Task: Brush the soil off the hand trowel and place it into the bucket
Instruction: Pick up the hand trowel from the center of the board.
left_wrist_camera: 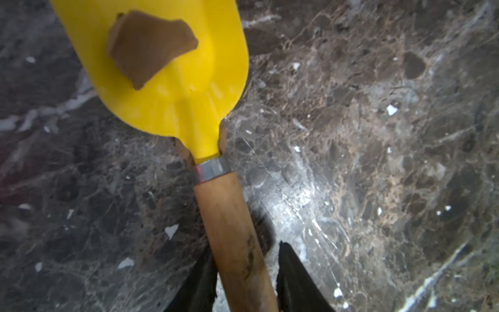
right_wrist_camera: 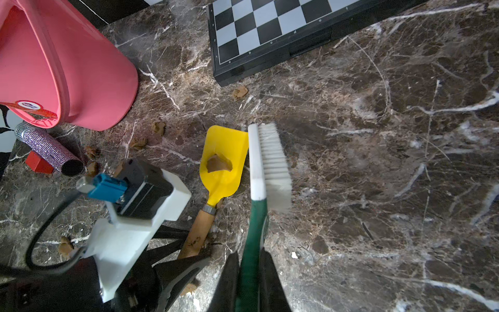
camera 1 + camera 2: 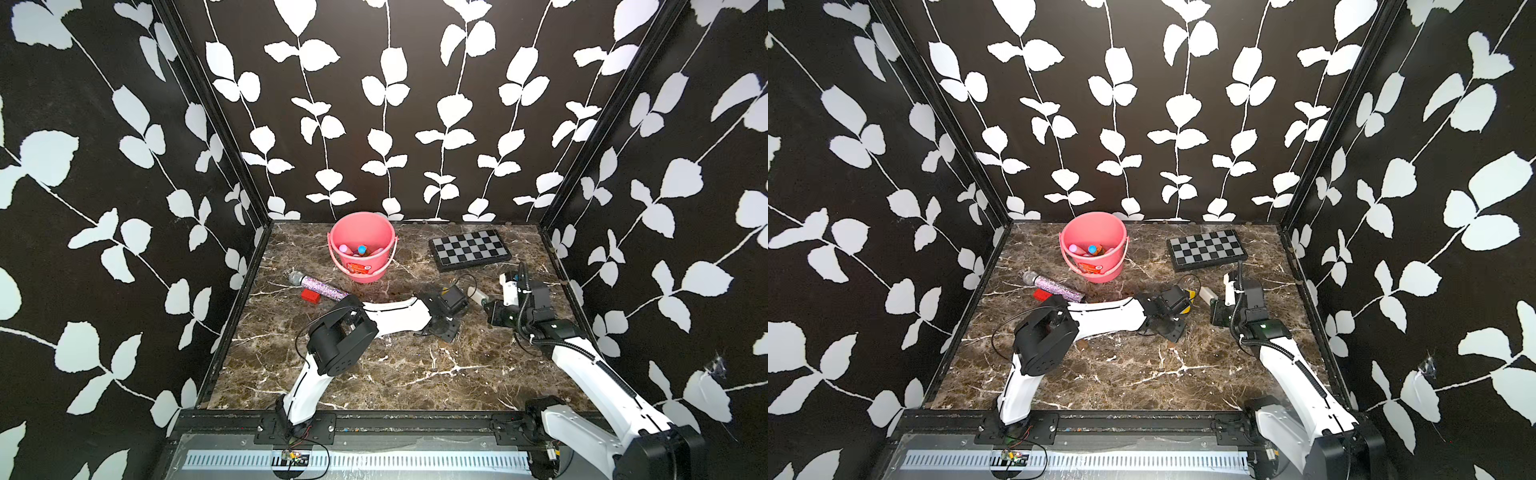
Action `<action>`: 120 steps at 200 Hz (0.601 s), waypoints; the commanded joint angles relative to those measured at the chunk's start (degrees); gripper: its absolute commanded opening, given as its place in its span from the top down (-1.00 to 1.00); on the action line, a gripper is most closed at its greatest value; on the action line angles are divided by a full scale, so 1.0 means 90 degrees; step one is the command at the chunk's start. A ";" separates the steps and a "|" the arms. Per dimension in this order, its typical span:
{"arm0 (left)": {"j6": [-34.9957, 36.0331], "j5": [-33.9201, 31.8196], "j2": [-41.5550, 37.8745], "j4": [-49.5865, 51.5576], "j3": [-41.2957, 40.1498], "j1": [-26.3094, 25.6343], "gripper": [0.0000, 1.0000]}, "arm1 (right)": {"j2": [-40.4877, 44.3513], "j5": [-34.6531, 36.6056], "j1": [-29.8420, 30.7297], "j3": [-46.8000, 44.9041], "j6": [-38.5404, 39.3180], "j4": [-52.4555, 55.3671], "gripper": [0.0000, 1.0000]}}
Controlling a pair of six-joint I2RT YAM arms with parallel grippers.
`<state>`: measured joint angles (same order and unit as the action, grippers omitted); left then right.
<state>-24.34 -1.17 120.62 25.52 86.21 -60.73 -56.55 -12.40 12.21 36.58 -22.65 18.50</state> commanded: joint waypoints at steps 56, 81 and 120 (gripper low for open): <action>0.0160 -0.0126 0.0154 0.0153 0.0045 -0.0021 0.30 | 0.0078 -0.0048 -0.0039 -0.0086 0.0017 -0.0259 1.00; 0.0194 -0.0128 0.0040 0.0135 -0.0016 -0.0020 0.44 | 0.0080 -0.0076 -0.0046 -0.0090 0.0017 -0.0254 1.00; 0.0265 -0.0242 -0.0378 0.0046 -0.0261 0.0032 0.72 | 0.0241 -0.0048 -0.0042 0.0002 0.0069 -0.0045 1.00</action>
<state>-22.98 -2.94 120.92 25.26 85.89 -60.66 -56.25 -12.67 12.19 36.58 -22.61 18.57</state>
